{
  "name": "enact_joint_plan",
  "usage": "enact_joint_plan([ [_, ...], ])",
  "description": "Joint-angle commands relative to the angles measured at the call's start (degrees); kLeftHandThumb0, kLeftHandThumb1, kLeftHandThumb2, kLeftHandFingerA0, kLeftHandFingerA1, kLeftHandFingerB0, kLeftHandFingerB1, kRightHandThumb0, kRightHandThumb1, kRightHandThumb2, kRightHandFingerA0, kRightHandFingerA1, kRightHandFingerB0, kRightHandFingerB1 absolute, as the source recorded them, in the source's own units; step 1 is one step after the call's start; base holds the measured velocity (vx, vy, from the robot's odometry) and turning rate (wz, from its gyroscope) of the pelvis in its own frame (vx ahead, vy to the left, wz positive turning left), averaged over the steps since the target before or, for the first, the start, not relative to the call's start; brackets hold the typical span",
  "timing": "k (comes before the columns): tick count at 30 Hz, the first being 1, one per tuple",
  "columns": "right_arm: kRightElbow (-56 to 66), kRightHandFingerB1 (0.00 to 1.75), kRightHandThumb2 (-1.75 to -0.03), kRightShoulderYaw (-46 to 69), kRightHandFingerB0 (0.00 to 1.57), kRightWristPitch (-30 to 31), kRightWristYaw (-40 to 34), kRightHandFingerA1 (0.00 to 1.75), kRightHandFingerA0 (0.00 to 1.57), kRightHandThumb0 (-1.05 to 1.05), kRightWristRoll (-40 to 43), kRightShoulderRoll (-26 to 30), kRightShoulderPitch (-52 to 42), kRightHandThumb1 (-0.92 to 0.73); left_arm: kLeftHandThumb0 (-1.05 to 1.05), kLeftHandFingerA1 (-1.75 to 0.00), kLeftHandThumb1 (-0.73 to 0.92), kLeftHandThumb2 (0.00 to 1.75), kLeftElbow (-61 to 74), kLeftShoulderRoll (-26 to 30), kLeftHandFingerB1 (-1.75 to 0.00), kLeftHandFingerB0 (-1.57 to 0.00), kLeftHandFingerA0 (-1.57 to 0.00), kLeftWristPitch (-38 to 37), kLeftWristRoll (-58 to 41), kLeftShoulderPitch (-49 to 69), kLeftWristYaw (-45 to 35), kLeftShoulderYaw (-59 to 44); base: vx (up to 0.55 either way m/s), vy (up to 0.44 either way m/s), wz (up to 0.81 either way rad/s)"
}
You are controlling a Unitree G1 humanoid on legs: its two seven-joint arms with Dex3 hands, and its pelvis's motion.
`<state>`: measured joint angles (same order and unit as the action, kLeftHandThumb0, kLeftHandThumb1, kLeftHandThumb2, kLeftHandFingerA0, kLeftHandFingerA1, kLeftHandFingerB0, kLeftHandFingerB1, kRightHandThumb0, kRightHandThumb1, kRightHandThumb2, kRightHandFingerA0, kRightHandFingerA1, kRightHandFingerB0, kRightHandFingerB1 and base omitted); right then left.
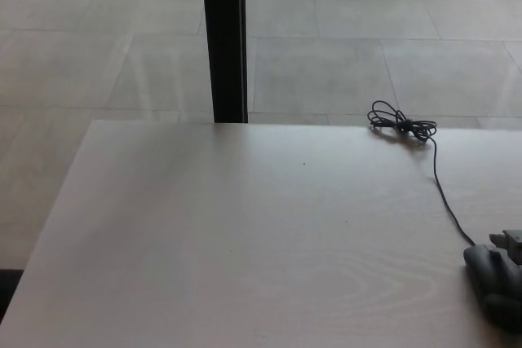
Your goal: The robot uses its right fingers to click on the left button of the black mouse placed on the table.
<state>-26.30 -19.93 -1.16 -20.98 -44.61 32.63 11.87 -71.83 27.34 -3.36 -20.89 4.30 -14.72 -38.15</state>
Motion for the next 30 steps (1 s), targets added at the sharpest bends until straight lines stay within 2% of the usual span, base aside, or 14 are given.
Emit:
enact_joint_plan([
  [1,0.3,0.31,-0.68,-0.9,0.34,-0.2,-0.6,0.39,0.36,-0.84,-1.4,-1.0,-0.3,-0.89,-0.99,-0.59,0.84,0.93,0.2,1.5,-0.48,-0.35,-0.46,-0.7,-0.6,0.0,-0.6,0.1,0.00,0.000,0.00],
  [2,0.4,0.43,-1.12,-1.0,0.21,0.0,-0.6,0.53,0.33,-0.84,-1.6,-1.1,-0.3,-0.72,-0.98,-0.58,0.85,0.92,0.2,1.4,-0.48,-0.35,-0.48,-0.8,-0.5,0.0,-0.5,0.2,0.00,0.000,0.00],
  [3,0.9,0.43,-1.12,-1.1,0.20,0.6,-0.1,0.53,0.32,-0.84,-1.7,-1.3,-0.3,-0.72,-0.87,-0.60,0.79,1.17,0.1,1.4,-0.53,-0.36,-0.43,-0.9,-0.3,-0.1,0.1,0.3,0.00,0.000,0.00],
  [4,1.1,0.43,-1.12,-1.1,0.20,0.7,0.0,0.53,0.32,-0.84,-1.7,-1.3,-0.3,-0.72,-0.87,-0.60,0.79,1.17,0.0,1.4,-0.53,-0.36,-0.43,-0.9,-0.3,-0.2,0.3,0.4,0.00,0.000,0.00],
  [5,1.3,0.31,-0.68,-1.2,0.31,0.8,0.3,0.40,0.33,-0.83,-1.9,-1.2,-0.4,-0.89,-0.96,-0.55,0.92,0.83,0.0,1.3,-0.43,-0.36,-0.47,-1.0,-0.4,-0.2,0.3,0.4,0.00,0.000,0.00],
  [10,0.9,0.31,-0.68,-2.1,0.30,1.6,1.2,0.39,0.32,-0.84,-2.6,-1.2,-0.8,-0.90,-0.98,-0.59,0.85,0.91,0.2,1.3,-0.47,-0.36,-0.46,-1.2,-0.6,0.1,-0.3,0.4,0.00,0.000,0.00],
  [11,0.7,0.31,-0.68,-2.2,0.30,1.6,1.0,0.40,0.32,-0.85,-2.7,-1.2,-1.0,-0.90,-0.92,-0.57,0.92,0.80,0.2,1.4,-0.44,-0.36,-0.49,-1.2,-0.5,0.1,-0.2,0.5,0.00,0.000,0.00],
  [18,-0.3,0.31,-0.68,-3.0,0.31,1.1,0.0,0.39,0.32,-0.84,-3.6,-0.9,-1.0,-0.90,-0.94,-0.63,0.92,0.82,-0.1,1.3,-0.50,-0.40,-0.50,-3.2,0.0,0.4,-0.7,1.0,0.00,0.000,0.00],
  [19,-0.1,0.44,-1.11,-2.9,0.20,0.9,0.2,0.52,0.25,-0.80,-3.4,-0.9,-0.9,-0.70,-0.95,-0.62,0.92,0.82,-0.2,1.3,-0.49,-0.40,-0.52,-3.2,-0.1,0.3,-0.6,0.9,0.00,0.000,0.00],
  [20,0.4,0.31,-0.69,-3.2,0.29,1.7,1.1,0.40,0.29,-0.86,-3.9,-0.7,-0.8,-0.92,-0.96,-0.61,0.92,0.81,-0.5,1.3,-0.49,-0.40,-0.52,-3.0,-0.2,0.1,-0.6,0.8,0.00,0.000,0.00],
  [24,-0.4,0.31,-0.68,-3.1,0.30,1.4,0.9,0.40,0.31,-0.86,-3.6,-1.0,-0.8,-0.92,-0.94,-0.62,0.92,0.81,-0.5,1.5,-0.46,-0.41,-0.56,-0.8,-1.0,-0.7,1.0,0.3,0.00,0.000,0.00],
  [25,-0.5,0.31,-0.68,-3.4,0.29,1.7,1.4,0.40,0.30,-0.84,-3.9,-0.9,-0.8,-0.92,-0.87,-0.66,0.78,1.17,-0.4,1.5,-0.54,-0.38,-0.54,-1.5,-0.7,-0.4,0.4,0.5,0.00,0.000,0.00],
  [26,-2.0,0.31,-0.69,-4.1,0.28,1.9,0.9,0.41,0.30,-0.86,-4.8,-1.0,-0.6,-0.92,-0.94,-0.57,0.92,0.81,0.2,1.5,-0.47,-0.42,-0.52,-1.5,-0.1,-0.4,1.4,1.1,0.00,0.000,0.00],
  [30,-1.8,0.31,-0.68,-4.2,0.30,1.8,1.4,0.40,0.31,-0.84,-4.3,-1.3,-1.2,-0.91,-0.95,-0.56,0.92,0.83,-0.7,1.6,-0.46,-0.39,-0.50,-1.7,-0.4,-0.6,0.4,1.0,0.00,0.000,0.00],
])
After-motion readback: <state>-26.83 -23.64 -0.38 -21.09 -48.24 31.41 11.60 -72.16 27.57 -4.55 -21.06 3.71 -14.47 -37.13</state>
